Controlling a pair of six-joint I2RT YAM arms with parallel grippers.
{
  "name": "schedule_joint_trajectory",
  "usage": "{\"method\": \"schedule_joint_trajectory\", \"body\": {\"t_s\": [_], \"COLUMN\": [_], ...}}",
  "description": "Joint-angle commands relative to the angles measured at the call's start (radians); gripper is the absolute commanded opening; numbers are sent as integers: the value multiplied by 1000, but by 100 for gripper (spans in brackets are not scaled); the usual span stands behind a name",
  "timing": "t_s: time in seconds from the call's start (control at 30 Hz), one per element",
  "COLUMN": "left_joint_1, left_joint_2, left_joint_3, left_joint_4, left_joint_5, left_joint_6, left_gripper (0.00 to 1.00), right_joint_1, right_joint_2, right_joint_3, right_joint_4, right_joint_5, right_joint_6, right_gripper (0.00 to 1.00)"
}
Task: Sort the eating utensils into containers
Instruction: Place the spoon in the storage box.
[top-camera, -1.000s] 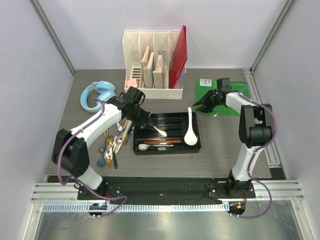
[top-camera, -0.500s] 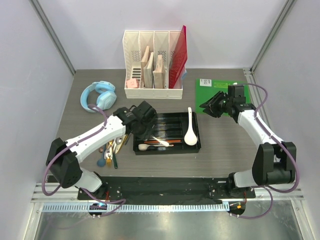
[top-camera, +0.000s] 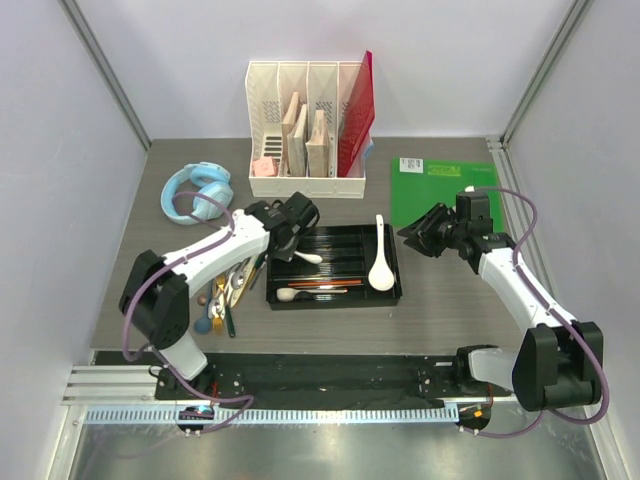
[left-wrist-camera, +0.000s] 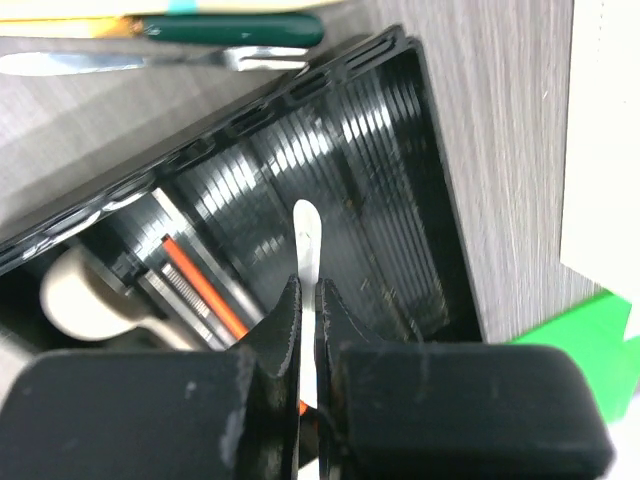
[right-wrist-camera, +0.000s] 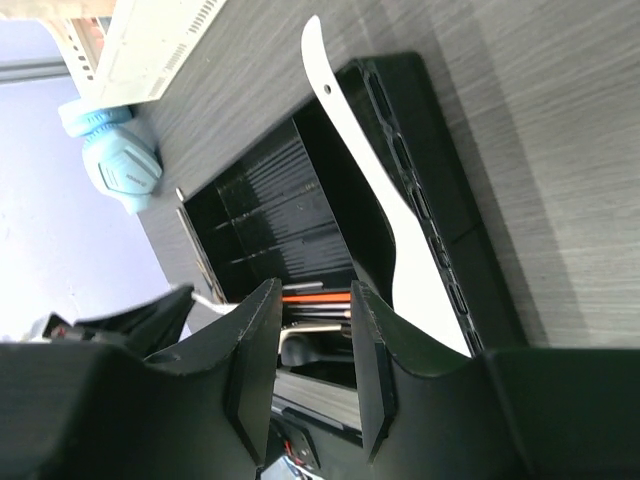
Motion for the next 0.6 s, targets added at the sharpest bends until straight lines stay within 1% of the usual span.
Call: {"method": "schedule_joint_trajectory", "body": {"t_s": [0.0,0.1,0.17,0.3,0.5,0.57], "left_joint_1": [0,0,0,3,37,49], "left_joint_2": [69,135,149,143,137,151], "left_joint_3": [48,93,114,105,75,79], "left_joint_4": [68,62,59,65,67,52], "left_joint_5": [-98,-86,-87,-136,-117,-89], "left_joint_6": [-134,-148,-154,-197,-257,-298], "left_gripper": [0,0,0,0,0,0], "right_joint_1": [19,23,23,26,29,29], "right_joint_2": [-52,-58,-62,-65,-58,-52], "right_joint_3": [-16,-19,-19,-28,-36,-34], "right_joint_4": [6,-4,-5,-5,-7,-5], "right_joint_5": [3,14,17,17,23,23], "right_joint_6": [-16,-31,-36,-37,-36,-33], "right_gripper": [40,40,40,40,40,40]}}
